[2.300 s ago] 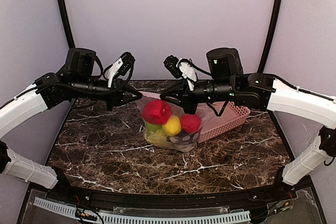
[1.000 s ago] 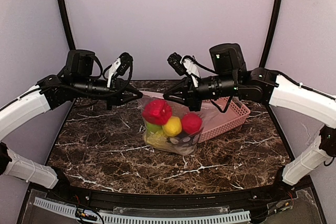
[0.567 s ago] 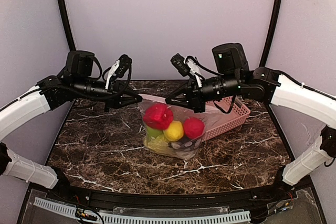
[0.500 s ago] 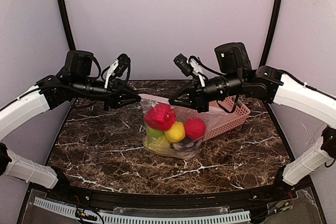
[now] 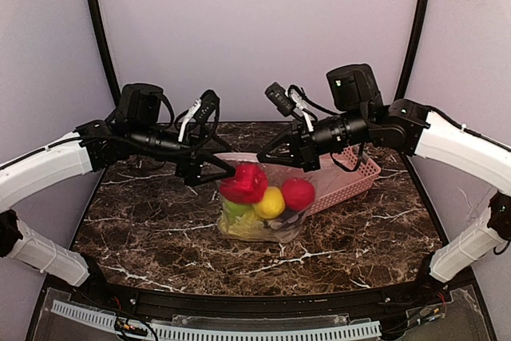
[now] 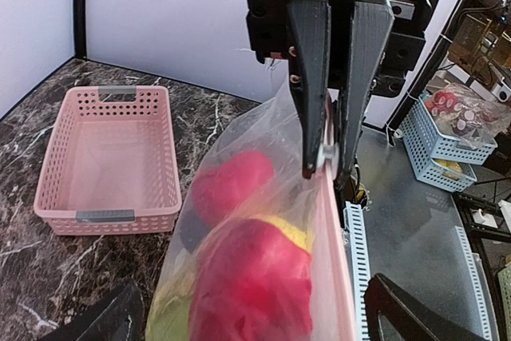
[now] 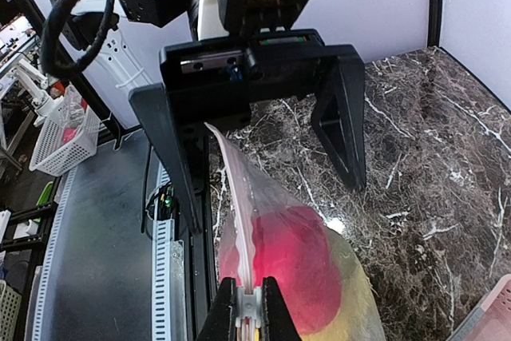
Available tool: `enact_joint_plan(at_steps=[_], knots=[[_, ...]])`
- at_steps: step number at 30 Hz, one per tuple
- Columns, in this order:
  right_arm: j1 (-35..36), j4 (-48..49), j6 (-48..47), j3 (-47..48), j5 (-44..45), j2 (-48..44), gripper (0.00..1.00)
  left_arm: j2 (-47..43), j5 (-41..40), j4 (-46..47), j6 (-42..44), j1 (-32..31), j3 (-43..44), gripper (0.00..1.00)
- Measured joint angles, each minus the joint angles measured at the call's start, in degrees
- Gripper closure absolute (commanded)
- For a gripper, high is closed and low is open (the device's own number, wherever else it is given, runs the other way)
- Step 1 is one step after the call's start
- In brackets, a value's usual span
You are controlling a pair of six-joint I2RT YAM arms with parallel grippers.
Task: Place the food in the zip-top bag and seal the zipper
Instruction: Zip the zipper on the zipper food storage bag.
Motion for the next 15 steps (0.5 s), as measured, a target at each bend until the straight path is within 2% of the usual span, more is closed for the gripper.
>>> enact_joint_plan(at_steps=[5,10,11,12,13,14,15], knots=[[0.0,0.42,0.15,0.02,-0.48,0.44,1.0,3.41,0.66,4.04,-2.71,-2.36,0.02,0.23],[0.0,0.85,0.15,0.02,-0.5,0.68,1.0,4.98,0.87,7.54,-4.76,-3.1,0.02,0.36],[0.0,0.87,0.15,0.02,-0.48,0.68,1.0,5.07,0.94,8.02,-5.2,-3.19,0.02,0.41],[0.0,0.96,0.15,0.02,-0.48,0.68,1.0,5.11,0.98,8.63,-5.42,-3.32,0.02,0.52],[0.0,0.98,0.15,0.02,-0.48,0.68,1.0,5.16,1.11,9.07,-5.88,-3.41,0.02,0.57],[0.0,0.98,0.15,0.02,-0.48,0.68,1.0,5.18,1.29,9.44,-6.4,-3.5,0.02,0.67],[0.0,0.98,0.15,0.02,-0.46,0.68,1.0,5.22,1.6,9.97,-6.51,-3.56,0.02,0.72]])
